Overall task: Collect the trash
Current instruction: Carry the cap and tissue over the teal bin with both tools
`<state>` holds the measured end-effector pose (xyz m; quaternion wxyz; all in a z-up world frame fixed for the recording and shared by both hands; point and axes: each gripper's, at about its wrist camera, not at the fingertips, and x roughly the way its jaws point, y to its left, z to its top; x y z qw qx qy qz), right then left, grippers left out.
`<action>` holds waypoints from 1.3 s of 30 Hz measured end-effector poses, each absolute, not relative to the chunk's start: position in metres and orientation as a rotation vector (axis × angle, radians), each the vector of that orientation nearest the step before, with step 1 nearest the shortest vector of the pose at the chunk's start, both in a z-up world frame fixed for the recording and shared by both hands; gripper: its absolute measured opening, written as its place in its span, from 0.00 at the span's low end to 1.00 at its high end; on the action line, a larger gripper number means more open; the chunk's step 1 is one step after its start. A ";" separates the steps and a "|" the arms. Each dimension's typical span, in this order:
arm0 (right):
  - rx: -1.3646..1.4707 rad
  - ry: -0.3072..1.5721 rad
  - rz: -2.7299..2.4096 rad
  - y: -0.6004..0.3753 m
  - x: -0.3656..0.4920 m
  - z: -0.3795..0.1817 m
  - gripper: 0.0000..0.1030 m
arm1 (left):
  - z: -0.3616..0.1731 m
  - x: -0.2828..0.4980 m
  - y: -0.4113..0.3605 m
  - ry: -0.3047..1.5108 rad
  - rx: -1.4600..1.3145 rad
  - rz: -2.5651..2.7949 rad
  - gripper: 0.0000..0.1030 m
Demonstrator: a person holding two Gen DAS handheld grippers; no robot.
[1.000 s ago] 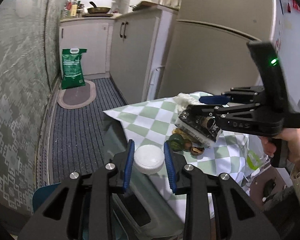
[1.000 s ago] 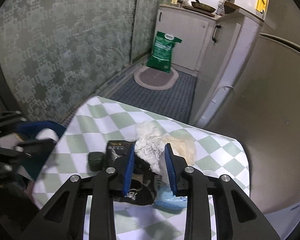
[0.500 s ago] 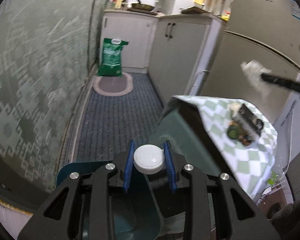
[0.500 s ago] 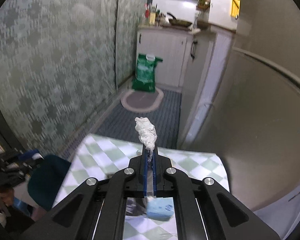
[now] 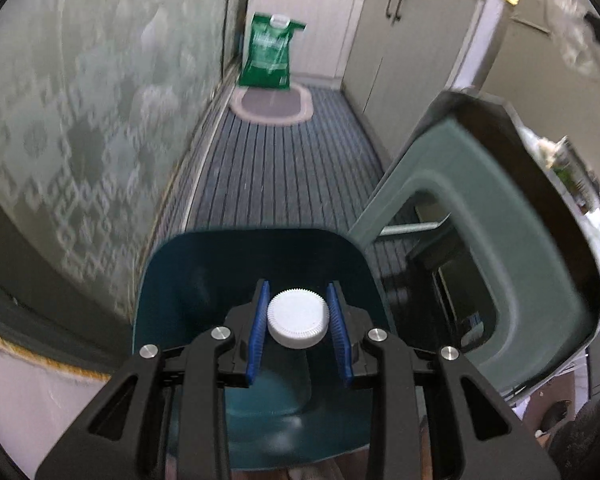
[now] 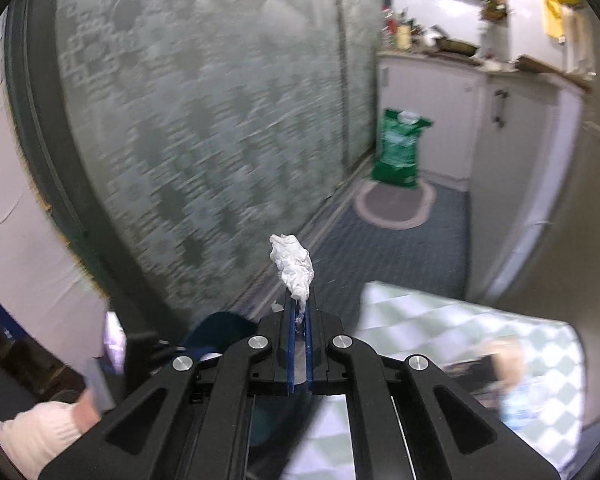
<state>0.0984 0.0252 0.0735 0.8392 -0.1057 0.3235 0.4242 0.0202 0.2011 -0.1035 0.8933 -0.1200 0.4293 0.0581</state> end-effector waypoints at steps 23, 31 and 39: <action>-0.339 0.979 0.887 0.130 0.081 -0.078 0.03 | -0.150 0.005 0.237 0.991 -0.255 0.149 0.39; -0.396 1.033 0.865 0.137 0.080 -0.121 0.03 | -0.114 -0.005 0.254 0.873 -0.261 0.198 0.23; -0.475 1.080 0.884 0.147 0.068 -0.152 0.03 | -0.058 -0.019 0.244 0.723 -0.219 0.193 0.20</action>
